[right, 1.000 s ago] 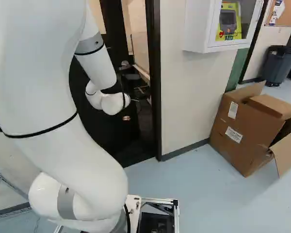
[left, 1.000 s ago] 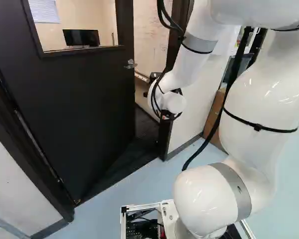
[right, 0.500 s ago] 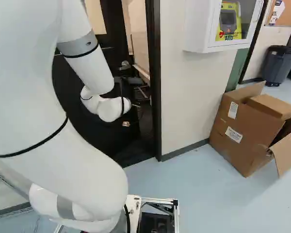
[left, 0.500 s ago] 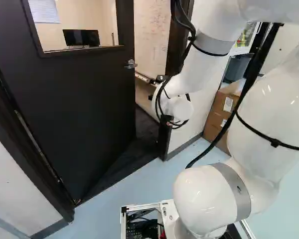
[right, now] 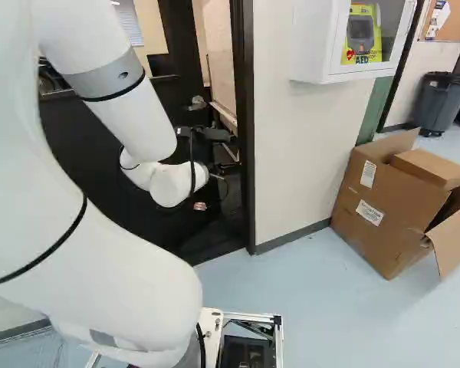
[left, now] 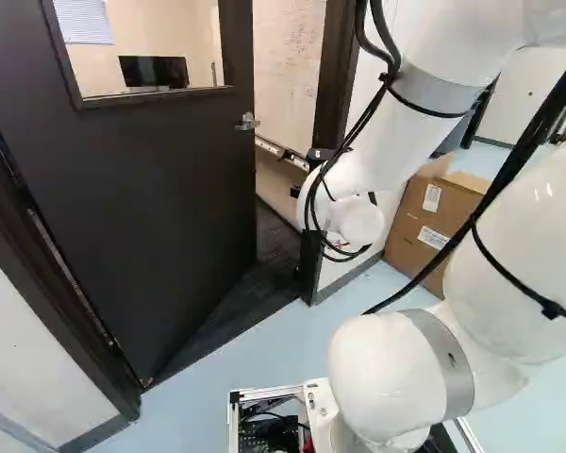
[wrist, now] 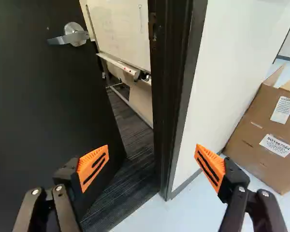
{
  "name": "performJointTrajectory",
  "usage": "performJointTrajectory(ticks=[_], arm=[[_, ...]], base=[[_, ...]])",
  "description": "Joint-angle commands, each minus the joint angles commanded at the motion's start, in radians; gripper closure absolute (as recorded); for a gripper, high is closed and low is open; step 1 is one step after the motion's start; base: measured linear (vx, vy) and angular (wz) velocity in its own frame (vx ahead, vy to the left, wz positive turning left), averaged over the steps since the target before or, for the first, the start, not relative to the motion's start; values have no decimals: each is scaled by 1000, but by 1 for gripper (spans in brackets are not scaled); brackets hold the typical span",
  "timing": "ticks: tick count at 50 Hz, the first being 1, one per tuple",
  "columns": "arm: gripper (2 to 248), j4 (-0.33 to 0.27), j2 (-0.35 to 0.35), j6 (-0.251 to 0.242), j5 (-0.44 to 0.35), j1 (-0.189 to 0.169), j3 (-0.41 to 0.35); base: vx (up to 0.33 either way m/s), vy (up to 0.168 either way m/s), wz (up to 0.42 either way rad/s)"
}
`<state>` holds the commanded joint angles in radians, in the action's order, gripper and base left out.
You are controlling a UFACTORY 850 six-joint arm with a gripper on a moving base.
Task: Open the door and move inside
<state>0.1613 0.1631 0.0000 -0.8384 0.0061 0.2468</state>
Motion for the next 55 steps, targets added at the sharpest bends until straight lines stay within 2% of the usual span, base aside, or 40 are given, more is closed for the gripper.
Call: performJointTrajectory(ticks=[55], arm=[[3, 0, 5, 0, 0, -2, -5]], base=[[3, 3, 9]])
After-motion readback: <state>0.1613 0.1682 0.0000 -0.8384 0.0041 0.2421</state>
